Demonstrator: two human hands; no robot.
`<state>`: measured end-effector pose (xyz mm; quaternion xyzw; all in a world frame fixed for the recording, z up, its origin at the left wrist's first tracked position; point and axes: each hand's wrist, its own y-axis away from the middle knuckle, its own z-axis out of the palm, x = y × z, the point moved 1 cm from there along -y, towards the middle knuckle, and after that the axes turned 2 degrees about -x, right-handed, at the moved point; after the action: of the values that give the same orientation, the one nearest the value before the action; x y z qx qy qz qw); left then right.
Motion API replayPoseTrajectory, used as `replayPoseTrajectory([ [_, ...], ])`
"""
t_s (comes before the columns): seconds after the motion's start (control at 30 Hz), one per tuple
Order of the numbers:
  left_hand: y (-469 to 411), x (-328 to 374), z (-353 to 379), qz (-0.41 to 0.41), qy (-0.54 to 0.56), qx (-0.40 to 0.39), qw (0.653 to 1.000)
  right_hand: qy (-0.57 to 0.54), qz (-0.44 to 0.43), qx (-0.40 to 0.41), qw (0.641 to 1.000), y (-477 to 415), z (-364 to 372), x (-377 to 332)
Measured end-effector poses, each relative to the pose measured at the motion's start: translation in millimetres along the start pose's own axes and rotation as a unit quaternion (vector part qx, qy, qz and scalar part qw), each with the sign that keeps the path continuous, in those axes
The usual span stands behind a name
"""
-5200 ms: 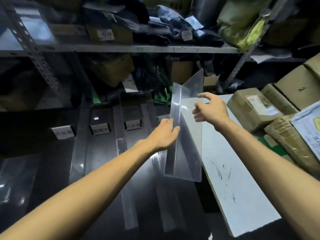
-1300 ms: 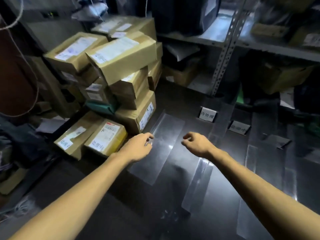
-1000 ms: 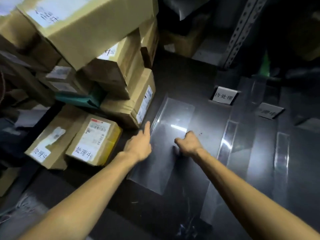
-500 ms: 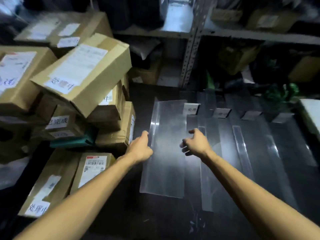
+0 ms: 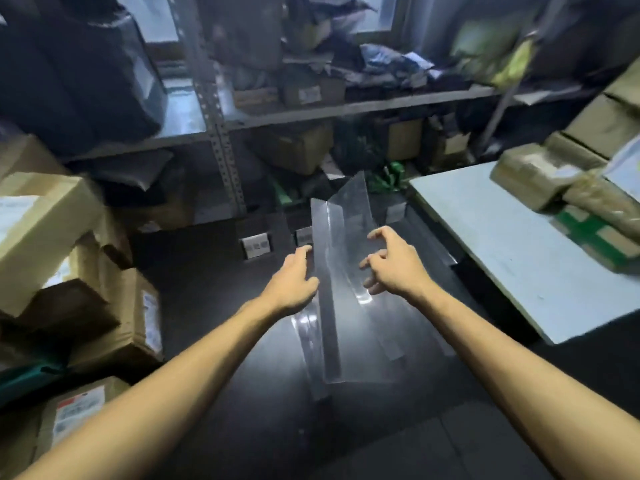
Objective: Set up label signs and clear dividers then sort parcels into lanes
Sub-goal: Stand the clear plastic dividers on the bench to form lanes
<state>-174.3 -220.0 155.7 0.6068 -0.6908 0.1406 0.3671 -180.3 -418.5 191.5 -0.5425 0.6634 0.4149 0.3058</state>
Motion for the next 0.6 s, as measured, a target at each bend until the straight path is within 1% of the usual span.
replayPoseTrajectory([
  [0.07,-7.7,34.8,20.5,0.039,-0.044,-0.003,0.998,0.031,-0.012,0.02,0.999,3.7,-41.3,15.9],
  [0.13,-18.2,73.0,45.3,0.079,-0.101,-0.014,0.992,0.022,-0.019,0.05,0.998,9.0,-84.1,32.0],
  [0.2,-28.6,112.2,71.9,0.102,-0.122,-0.019,0.987,0.013,-0.026,0.078,0.997,10.3,-125.6,46.0],
  [0.3,-37.9,159.8,112.4,0.111,-0.107,-0.036,0.987,0.045,-0.04,0.102,0.993,4.5,-175.7,57.7],
  [0.4,-51.0,191.3,153.3,0.106,-0.174,-0.058,0.977,0.121,-0.059,0.114,0.984,-9.1,-214.2,70.5],
  [0.5,-83.2,219.2,181.6,0.103,-0.213,-0.053,0.97,0.195,-0.066,0.126,0.97,-35.6,-242.6,89.3],
  [0.6,-116.2,241.1,204.6,0.127,-0.259,-0.057,0.956,0.225,-0.058,0.108,0.967,-68.4,-261.2,108.6],
])
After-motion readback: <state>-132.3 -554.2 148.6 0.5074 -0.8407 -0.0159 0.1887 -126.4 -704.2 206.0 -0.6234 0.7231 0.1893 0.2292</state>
